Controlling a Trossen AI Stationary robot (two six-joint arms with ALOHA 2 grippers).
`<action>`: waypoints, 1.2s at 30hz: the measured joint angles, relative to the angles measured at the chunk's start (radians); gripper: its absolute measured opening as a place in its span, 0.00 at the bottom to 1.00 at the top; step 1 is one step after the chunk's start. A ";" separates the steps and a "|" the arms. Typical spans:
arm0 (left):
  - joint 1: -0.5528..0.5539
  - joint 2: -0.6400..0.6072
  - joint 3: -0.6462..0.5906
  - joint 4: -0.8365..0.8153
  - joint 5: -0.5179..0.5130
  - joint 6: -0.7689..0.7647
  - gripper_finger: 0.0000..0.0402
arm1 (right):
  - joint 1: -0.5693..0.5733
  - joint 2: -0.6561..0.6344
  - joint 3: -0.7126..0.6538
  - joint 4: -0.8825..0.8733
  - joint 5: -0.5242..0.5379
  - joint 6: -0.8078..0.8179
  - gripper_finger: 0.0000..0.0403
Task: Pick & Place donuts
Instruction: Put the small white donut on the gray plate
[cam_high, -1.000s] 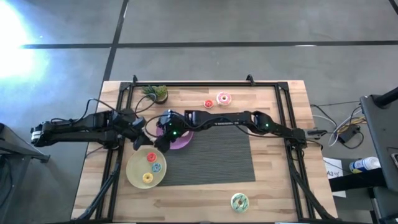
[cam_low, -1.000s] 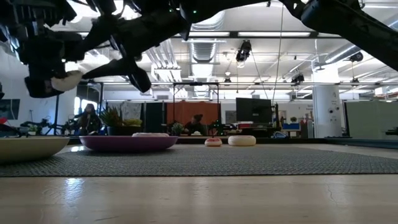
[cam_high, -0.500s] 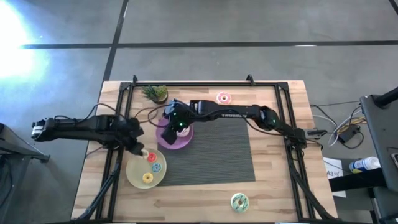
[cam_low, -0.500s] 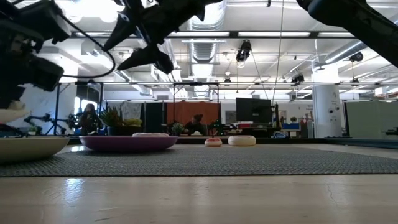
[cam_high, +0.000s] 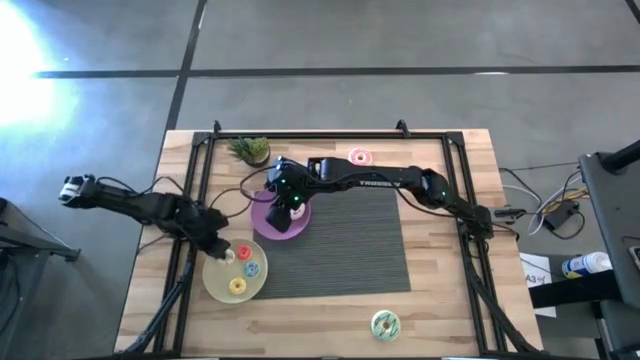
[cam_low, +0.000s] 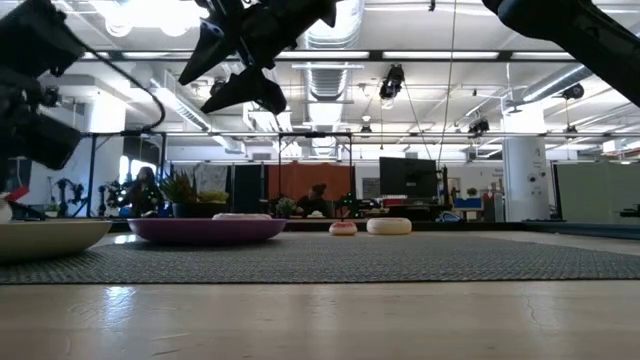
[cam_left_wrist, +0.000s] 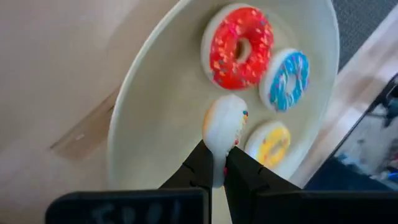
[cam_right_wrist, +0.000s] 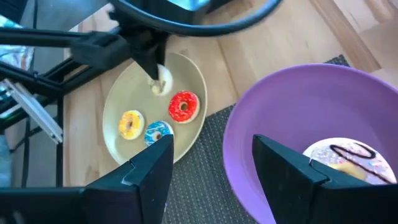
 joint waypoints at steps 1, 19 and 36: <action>0.000 0.000 -0.025 0.032 0.000 -0.021 0.00 | 0.000 -0.001 0.000 0.000 0.000 -0.006 0.52; 0.000 0.000 -0.074 0.160 -0.079 -0.141 0.16 | -0.005 -0.001 0.000 -0.037 -0.003 -0.058 0.52; 0.000 0.052 0.081 -0.039 -0.199 -0.112 0.35 | -0.004 -0.008 0.000 -0.084 0.005 -0.141 0.52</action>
